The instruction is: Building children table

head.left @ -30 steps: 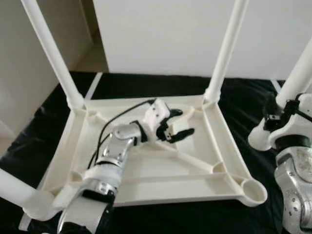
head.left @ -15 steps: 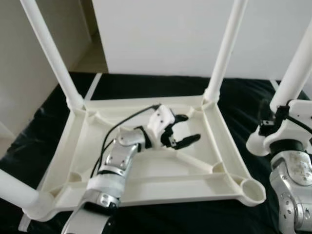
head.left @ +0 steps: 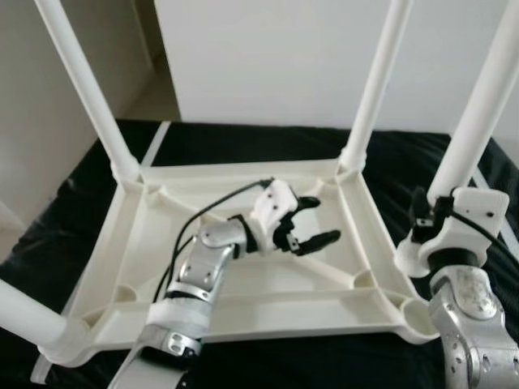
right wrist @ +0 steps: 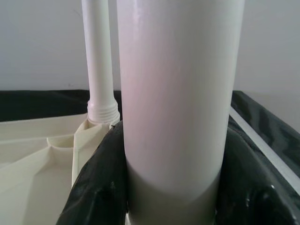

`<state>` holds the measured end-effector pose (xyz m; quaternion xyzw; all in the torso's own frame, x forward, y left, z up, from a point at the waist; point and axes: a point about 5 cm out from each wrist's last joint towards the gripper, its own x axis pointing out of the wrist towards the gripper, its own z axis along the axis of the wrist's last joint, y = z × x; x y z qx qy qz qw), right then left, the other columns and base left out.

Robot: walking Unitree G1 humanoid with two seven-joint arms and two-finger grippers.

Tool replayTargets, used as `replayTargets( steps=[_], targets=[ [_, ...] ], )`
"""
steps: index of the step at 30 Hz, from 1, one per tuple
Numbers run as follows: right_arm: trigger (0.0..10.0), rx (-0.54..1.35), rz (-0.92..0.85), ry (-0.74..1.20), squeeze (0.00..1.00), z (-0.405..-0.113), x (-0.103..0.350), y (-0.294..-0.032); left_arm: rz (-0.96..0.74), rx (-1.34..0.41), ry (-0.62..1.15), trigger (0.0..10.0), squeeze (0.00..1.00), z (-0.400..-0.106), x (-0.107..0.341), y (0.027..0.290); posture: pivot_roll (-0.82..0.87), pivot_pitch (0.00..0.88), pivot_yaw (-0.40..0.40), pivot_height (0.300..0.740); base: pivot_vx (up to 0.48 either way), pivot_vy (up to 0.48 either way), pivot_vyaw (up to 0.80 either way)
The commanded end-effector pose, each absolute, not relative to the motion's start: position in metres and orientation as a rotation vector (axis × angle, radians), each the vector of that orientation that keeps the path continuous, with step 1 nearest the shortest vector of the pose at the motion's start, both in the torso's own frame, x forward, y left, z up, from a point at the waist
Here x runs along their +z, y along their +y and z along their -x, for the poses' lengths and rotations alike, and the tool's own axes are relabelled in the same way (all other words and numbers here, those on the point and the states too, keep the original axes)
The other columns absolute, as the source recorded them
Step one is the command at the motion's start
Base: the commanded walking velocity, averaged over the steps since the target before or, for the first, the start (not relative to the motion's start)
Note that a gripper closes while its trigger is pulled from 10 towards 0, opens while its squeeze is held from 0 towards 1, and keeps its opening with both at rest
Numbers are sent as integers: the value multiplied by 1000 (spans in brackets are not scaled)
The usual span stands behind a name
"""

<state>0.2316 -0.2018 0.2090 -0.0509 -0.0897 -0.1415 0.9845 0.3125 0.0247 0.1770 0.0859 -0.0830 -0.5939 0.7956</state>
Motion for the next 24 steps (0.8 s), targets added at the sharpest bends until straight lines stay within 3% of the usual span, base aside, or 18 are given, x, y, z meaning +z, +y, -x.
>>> replayTargets(
  steps=[1,24],
  targets=[
    [10000,-278,102,-167,0,-232,203,-200,-180,-1138,-168,10000,0,-317,175,28,-62,26,10,740,0,0,0],
    [10000,-277,131,-305,0,-230,216,-198,-198,-1057,-160,10000,0,-321,175,38,-57,20,2,740,0,0,0]
  ],
)
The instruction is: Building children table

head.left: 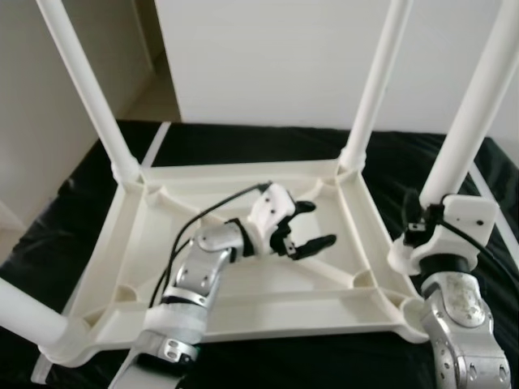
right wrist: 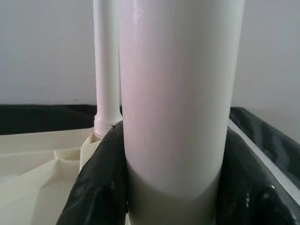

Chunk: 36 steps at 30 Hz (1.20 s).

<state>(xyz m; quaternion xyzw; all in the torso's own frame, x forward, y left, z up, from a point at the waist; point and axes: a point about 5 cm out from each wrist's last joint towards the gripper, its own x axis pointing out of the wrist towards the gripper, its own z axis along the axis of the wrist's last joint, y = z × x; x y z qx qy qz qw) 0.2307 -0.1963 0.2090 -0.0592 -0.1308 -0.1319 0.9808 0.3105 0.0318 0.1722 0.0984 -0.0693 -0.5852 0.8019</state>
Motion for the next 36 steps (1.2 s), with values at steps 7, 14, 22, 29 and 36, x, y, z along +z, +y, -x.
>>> replayTargets(
  steps=[7,14,22,29,36],
  targets=[
    [10000,-282,136,-339,0,-229,224,-197,-219,-1003,-162,10000,0,-327,175,42,-60,26,2,740,0,0,0],
    [10000,-271,139,-361,0,-229,229,-195,-243,-970,-177,10000,0,-328,176,43,-62,31,1,740,0,0,0],
    [10000,-250,127,-327,0,-231,222,-194,-208,-956,-182,10000,0,-329,180,43,-62,36,0,740,0,0,0],
    [10000,-227,113,-350,0,-235,225,-191,-97,-932,-199,10000,0,-334,192,47,-54,48,4,740,0,0,0],
    [10000,-226,108,-432,0,-239,245,-190,-51,-924,-205,10000,0,-336,198,48,-53,48,3,740,0,0,0]
  ],
)
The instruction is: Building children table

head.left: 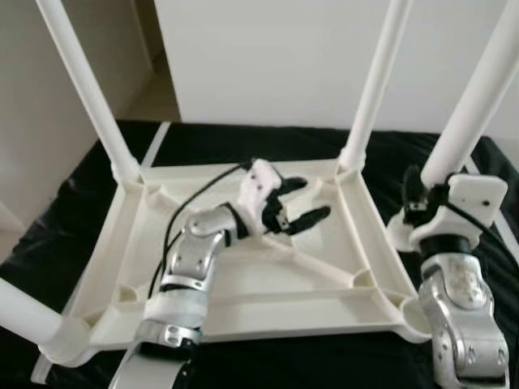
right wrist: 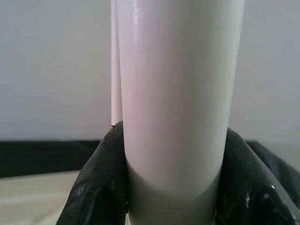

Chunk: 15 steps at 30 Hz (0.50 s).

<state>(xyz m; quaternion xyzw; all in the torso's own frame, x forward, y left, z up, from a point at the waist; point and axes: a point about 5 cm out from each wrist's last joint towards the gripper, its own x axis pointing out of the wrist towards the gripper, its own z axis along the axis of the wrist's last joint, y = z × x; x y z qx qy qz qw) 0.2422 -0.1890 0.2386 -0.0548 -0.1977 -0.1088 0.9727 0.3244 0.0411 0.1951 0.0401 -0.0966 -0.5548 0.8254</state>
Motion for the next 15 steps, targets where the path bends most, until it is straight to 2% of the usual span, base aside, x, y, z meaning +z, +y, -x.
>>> replayTargets(
  steps=[1,10,15],
  targets=[
    [10000,-226,107,-438,0,-239,247,-190,-55,-922,-205,10000,0,-336,198,49,-53,48,3,740,0,0,0],
    [10000,-256,131,-426,0,-224,256,-192,-52,-926,-195,10000,0,-336,195,48,-74,54,13,740,0,0,0],
    [10000,-354,156,-406,0,-214,257,-202,-44,-936,-176,10000,0,-337,194,46,-88,60,24,740,0,0,0]
  ],
)
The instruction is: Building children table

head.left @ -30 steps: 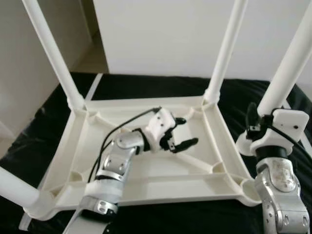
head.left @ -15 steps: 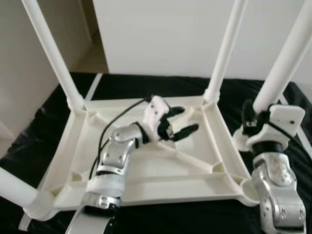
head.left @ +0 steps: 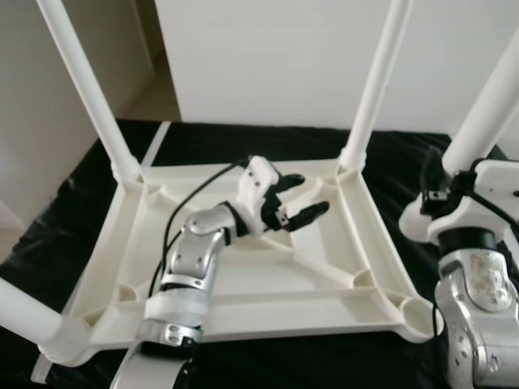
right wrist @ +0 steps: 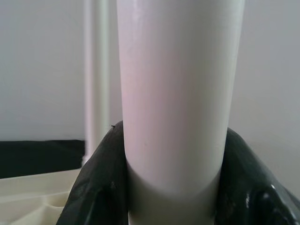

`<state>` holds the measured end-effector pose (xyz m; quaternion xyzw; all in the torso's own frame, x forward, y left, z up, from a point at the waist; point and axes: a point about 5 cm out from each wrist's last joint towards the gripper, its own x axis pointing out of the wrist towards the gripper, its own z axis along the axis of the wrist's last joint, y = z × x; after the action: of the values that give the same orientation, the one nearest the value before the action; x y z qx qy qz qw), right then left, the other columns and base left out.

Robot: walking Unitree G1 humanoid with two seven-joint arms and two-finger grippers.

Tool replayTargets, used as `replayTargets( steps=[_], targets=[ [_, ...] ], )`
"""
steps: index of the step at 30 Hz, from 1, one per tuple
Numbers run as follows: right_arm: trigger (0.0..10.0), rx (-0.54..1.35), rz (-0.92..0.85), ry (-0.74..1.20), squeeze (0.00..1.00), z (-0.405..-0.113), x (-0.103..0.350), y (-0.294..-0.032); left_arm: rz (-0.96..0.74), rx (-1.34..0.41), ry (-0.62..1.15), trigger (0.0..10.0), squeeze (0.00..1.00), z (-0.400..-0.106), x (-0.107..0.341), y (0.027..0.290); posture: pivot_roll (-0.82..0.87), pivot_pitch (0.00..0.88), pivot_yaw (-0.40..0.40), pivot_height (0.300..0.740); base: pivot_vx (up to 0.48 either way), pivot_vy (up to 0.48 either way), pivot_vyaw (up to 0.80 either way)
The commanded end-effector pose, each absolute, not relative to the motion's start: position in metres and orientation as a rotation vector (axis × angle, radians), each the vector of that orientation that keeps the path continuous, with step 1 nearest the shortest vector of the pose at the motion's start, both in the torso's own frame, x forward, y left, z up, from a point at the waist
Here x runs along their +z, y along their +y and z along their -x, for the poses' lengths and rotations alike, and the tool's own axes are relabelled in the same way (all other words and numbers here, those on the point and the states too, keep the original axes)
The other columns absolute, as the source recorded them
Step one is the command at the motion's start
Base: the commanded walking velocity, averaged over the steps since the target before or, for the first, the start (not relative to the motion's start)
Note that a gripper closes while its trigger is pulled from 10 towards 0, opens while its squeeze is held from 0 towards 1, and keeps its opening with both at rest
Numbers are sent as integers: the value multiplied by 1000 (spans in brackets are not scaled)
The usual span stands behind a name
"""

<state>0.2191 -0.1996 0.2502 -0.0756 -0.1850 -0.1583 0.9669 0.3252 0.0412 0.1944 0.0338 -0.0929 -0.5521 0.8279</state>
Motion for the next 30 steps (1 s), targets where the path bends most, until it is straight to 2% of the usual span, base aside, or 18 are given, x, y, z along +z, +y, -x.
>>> replayTargets(
  steps=[1,8,12,19,23,27,30],
  targets=[
    [10000,-403,178,-394,0,-211,258,-205,-43,-938,-169,10000,0,-337,194,46,-94,62,30,740,0,0,0],
    [10000,-545,238,-306,0,-203,254,-213,-45,-944,-159,10000,0,-337,192,44,-99,68,34,740,0,0,0],
    [10000,-816,248,-219,0,-188,249,-243,-41,-944,-147,10000,0,-337,191,43,-101,69,31,740,0,0,0],
    [10000,-936,323,-144,0,-185,245,-267,-33,-935,-133,10000,0,-338,190,42,-98,65,29,740,0,0,0],
    [10000,-899,246,-90,0,-187,227,-267,-35,-930,-120,10000,0,-337,187,41,-97,63,27,740,0,0,0],
    [10000,-833,249,-59,0,-190,205,-263,-46,-906,-110,10000,0,-335,181,43,-94,60,26,740,0,0,0],
    [10000,-683,212,-150,0,-199,202,-250,-38,-834,-92,10000,0,-337,176,48,-88,53,29,740,0,0,0]
  ],
)
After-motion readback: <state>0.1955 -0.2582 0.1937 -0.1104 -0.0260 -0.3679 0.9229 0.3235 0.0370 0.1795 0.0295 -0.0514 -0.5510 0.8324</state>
